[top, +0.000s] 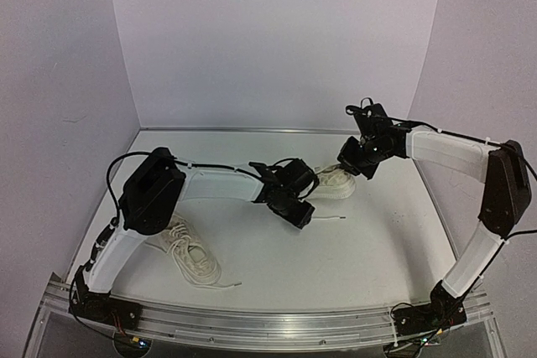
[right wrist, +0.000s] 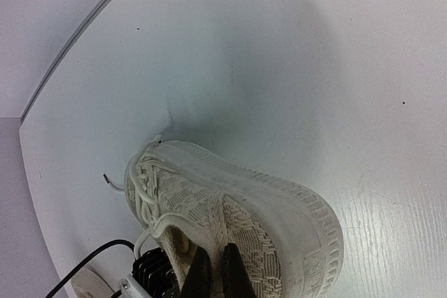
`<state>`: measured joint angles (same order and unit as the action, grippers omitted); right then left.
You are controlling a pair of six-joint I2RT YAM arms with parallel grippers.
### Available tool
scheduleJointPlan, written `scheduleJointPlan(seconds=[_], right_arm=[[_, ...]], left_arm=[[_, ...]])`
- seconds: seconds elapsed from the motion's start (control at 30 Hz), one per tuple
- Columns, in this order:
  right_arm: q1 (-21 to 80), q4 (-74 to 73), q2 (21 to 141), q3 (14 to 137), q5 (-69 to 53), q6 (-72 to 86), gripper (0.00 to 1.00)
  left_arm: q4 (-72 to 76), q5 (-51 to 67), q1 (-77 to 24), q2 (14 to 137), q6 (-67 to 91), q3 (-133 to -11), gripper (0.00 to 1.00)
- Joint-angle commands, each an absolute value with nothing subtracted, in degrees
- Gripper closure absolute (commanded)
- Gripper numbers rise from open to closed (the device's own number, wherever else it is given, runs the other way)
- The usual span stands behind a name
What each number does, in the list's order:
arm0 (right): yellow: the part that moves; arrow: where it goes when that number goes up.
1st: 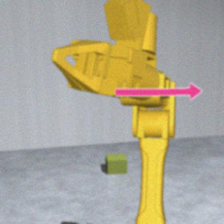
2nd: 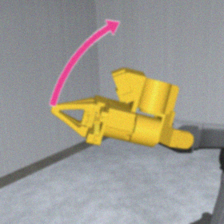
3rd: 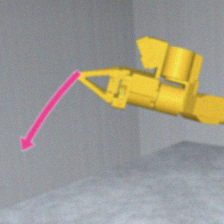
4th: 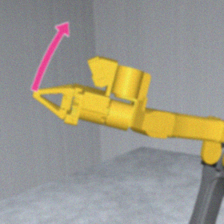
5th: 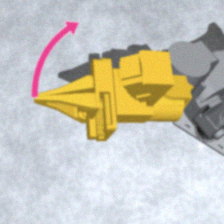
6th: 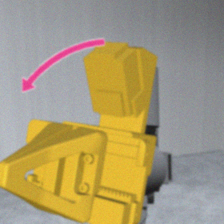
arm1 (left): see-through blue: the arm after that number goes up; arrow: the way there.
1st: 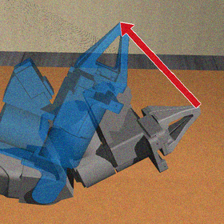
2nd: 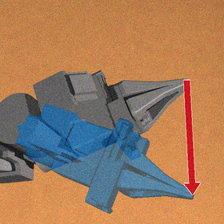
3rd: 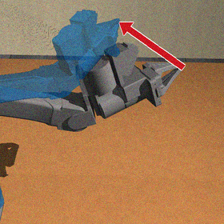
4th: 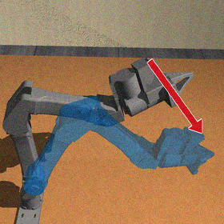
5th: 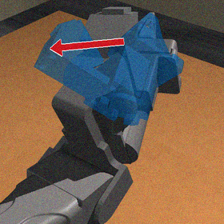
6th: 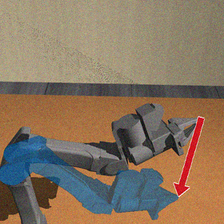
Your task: Tie the shoes
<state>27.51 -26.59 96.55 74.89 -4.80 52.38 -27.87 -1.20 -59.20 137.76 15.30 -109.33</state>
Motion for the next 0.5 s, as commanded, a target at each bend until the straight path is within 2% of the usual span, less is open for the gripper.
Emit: scheduleJointPlan(seconds=[0.0,0.17,0.47], right_arm=[[26.98,-22.50,93.93,74.73,-5.30,52.97,1.00],[26.61,-22.56,92.27,72.65,-6.03,52.58,1.00],[26.56,-22.41,88.90,66.03,-8.54,51.72,1.00]], left_arm=[[-39.54,-4.40,-59.18,130.92,10.17,-103.91,0.48],[-47.20,-6.76,-57.73,122.49,6.51,-95.41,0.53],[-41.78,-2.73,-50.96,114.16,13.80,-90.40,0.49]])
